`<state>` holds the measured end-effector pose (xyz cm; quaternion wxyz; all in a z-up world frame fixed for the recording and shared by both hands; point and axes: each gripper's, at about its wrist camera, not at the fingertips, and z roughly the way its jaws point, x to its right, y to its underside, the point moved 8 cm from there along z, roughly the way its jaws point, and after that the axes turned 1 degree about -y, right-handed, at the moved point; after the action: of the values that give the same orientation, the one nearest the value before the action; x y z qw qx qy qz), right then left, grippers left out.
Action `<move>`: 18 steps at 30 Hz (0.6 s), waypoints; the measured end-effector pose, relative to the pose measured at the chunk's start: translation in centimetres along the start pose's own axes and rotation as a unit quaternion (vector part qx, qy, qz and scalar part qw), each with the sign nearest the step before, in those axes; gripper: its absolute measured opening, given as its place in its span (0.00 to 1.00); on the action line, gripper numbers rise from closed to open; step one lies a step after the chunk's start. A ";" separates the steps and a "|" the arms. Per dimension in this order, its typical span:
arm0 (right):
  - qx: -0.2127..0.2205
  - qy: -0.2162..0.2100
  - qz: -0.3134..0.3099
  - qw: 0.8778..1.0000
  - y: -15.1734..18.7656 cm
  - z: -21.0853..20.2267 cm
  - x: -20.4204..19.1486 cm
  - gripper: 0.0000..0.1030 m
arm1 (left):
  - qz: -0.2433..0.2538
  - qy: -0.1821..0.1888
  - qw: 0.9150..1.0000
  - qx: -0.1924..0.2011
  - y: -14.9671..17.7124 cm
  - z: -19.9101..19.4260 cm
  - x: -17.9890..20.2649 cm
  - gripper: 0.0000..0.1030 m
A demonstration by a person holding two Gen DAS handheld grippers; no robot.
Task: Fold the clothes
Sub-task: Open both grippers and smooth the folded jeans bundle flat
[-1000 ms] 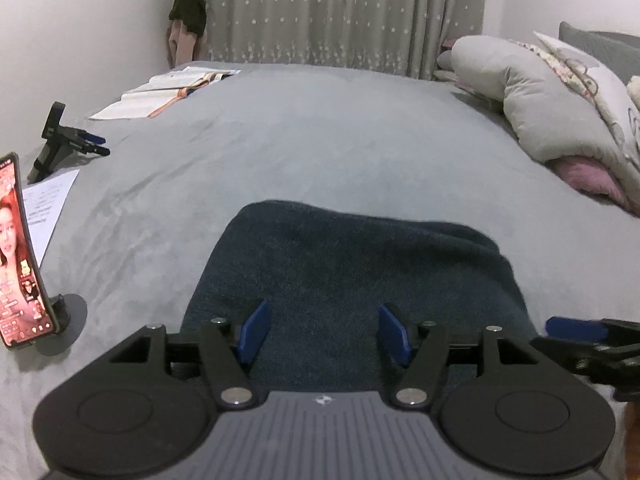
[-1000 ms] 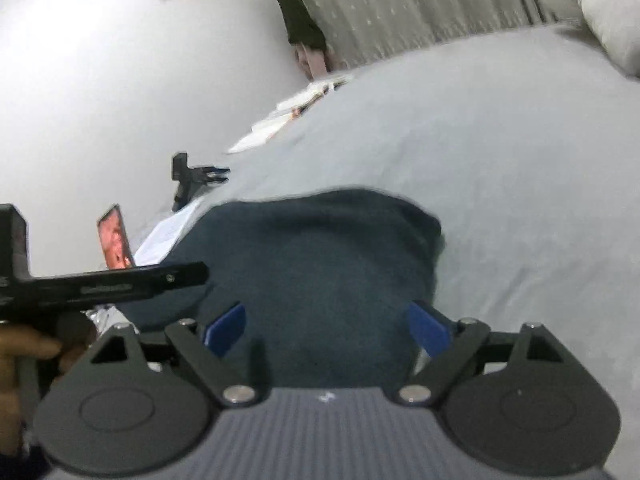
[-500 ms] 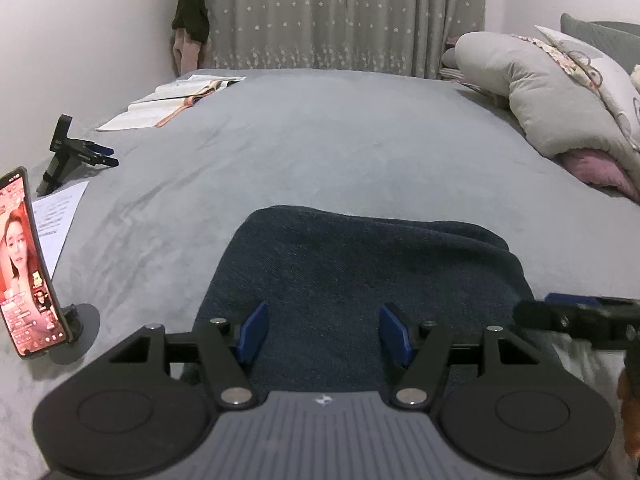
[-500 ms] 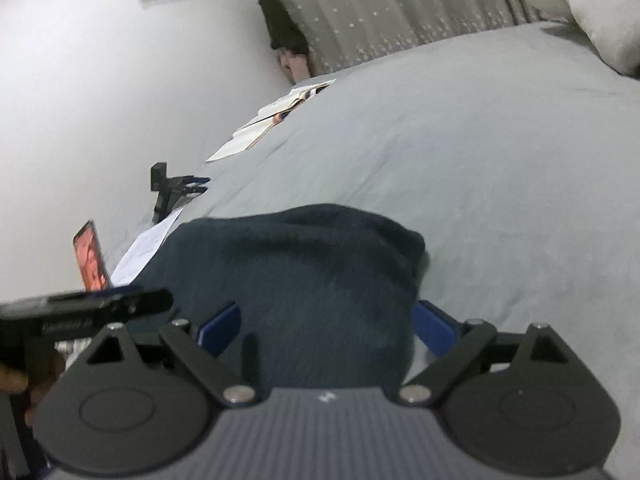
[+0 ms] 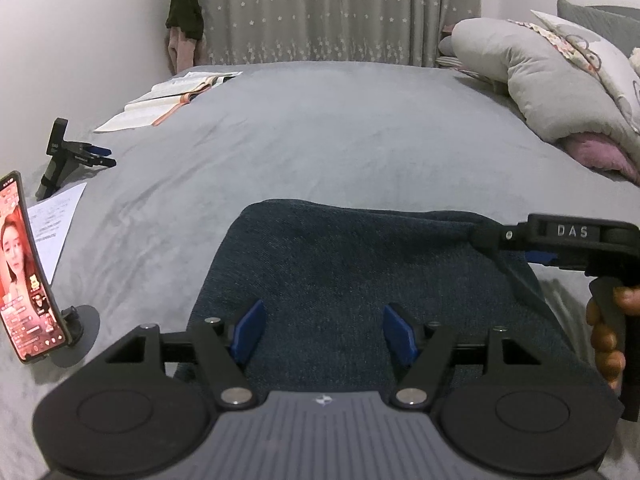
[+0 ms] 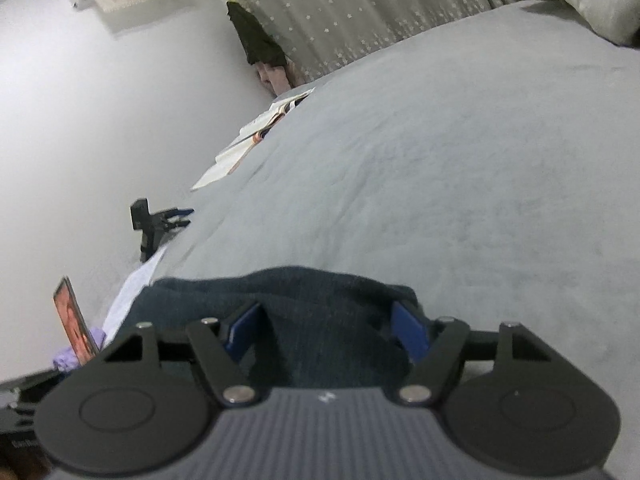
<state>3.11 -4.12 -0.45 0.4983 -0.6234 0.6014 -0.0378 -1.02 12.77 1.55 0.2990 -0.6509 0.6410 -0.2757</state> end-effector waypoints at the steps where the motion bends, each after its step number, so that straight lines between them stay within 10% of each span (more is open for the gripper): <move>1: 0.005 -0.004 0.006 1.000 -0.3 -0.1 0.1 0.67 | 0.000 0.000 1.000 0.000 0.0 0.0 0.0 0.64; 18: -0.034 0.064 -0.045 0.996 0.8 4.6 0.9 0.69 | 0.004 0.003 1.000 -0.001 0.1 0.0 0.1 0.65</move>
<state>5.78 -2.06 -3.78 0.4348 -0.6628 0.6044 -0.0792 -1.08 12.66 1.49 0.2976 -0.6476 0.6450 -0.2756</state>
